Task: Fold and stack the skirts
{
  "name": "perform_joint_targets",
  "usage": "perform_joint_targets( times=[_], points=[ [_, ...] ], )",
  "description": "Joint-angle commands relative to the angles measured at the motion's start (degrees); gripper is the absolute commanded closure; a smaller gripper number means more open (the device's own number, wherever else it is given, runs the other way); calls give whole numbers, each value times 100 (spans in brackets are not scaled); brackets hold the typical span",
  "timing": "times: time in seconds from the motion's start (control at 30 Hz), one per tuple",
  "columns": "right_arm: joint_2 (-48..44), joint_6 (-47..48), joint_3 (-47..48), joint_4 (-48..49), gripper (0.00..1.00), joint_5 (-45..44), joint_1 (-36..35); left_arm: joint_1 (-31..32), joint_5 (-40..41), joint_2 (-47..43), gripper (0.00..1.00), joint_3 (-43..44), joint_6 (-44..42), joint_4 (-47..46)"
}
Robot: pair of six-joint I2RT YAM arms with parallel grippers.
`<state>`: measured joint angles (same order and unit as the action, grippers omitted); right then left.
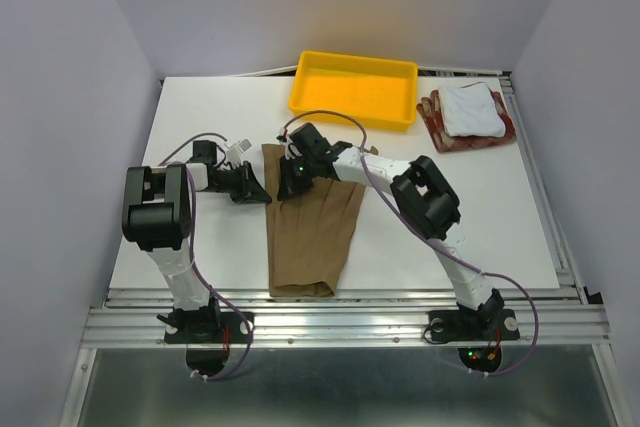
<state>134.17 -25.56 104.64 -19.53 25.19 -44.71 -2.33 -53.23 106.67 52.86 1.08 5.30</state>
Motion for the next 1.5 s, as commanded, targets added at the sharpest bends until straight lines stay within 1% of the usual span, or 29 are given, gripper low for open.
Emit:
perform_joint_targets(
  times=[0.0,0.2,0.33,0.43,0.53,0.57,0.6,0.67,0.7,0.73,0.77,0.8,0.83,0.87,0.9,0.93,0.97,1.0,1.03,1.07,1.13,1.17,1.2,1.23,1.27,1.33,1.4,1.43,1.47],
  points=[
    [-242,-396,101,510,99,468,-47,75,611,-76,100,58,172,-38],
    [-286,-845,-13,766,99,768,-47,75,691,-129,100,5,331,-20],
    [-102,-836,-259,854,99,786,-47,75,797,-182,100,22,349,-12],
    [100,-810,-348,872,99,934,-47,13,911,-427,91,5,358,15],
    [162,-766,-418,933,99,1119,-47,-206,1016,-848,81,84,209,208],
    [162,-749,-427,977,93,1207,14,-328,1008,-980,77,162,-35,382],
    [154,-740,-366,1012,83,1347,15,-365,999,-1112,75,215,-290,497],
    [57,-600,-269,1012,56,1716,85,-365,1121,-1578,70,330,-870,787],
    [-161,-530,-234,1004,39,1848,181,-330,1174,-1797,62,330,-1151,962],
    [-320,-381,-234,969,33,2006,304,-278,1375,-2234,59,304,-1833,1042],
    [-495,-292,-268,960,27,2094,366,-190,1490,-2447,55,278,-2196,1130],
    [-854,-187,-312,951,24,2217,436,63,1604,-2667,50,182,-2600,1349],
    [-1031,58,-356,881,23,2366,558,179,1692,-3096,49,102,-3379,1455],
    [-1190,199,-487,689,22,2472,621,267,1728,-3300,47,-107,-3691,1587],
    [-1505,331,-593,565,22,2551,673,642,1737,-3711,46,-214,-3903,1632],
    [-1656,646,-838,234,23,2648,744,811,1633,-3915,46,-328,-4384,1693],
    [-1788,840,-997,48,25,2719,744,978,1571,-4074,46,-512,-4719,1998],
    [-2015,1025,-1137,-154,26,2771,744,1424,1536,-4363,46,-609,-5001,2097],
    [-2122,1323,-1313,-583,27,2755,744,1698,1674,-4496,46,-741,-5291,2124],
    [-2227,1387,-1845,-674,29,2772,744,1988,1824,-4593,46,-864,-5389,2142],
    [-2412,1553,-2498,-675,31,2694,744,2629,2192,-4751,46,-1198,-5478,2133],
    [-2526,1763,-2780,-649,32,2649,744,3250,2534,-4761,46,-1286,-5504,2124],
    [-2536,1965,-3200,-657,34,2475,744,3535,2789,-4761,46,-1444,-5557,2116],
    [-2527,2072,-3343,-666,35,2395,744,3807,2922,-4735,46,-1524,-5549,2081],
    [-2432,2160,-3441,-675,36,2324,744,4254,3020,-4709,46,-1585,-5540,2037],
    [-2299,2353,-3599,-675,37,2026,744,4634,3256,-4498,49,-1726,-5540,1914],
    [-2036,2424,-3574,-649,38,1641,875,5073,3450,-4166,54,-1796,-5505,1756],
    [-1931,2450,-3521,-657,39,1534,946,5163,3512,-4024,56,-1823,-5496,1677],
    [-1799,2433,-3460,-657,42,1446,1051,5224,3574,-3892,60,-1849,-5496,1502]
  ],
)
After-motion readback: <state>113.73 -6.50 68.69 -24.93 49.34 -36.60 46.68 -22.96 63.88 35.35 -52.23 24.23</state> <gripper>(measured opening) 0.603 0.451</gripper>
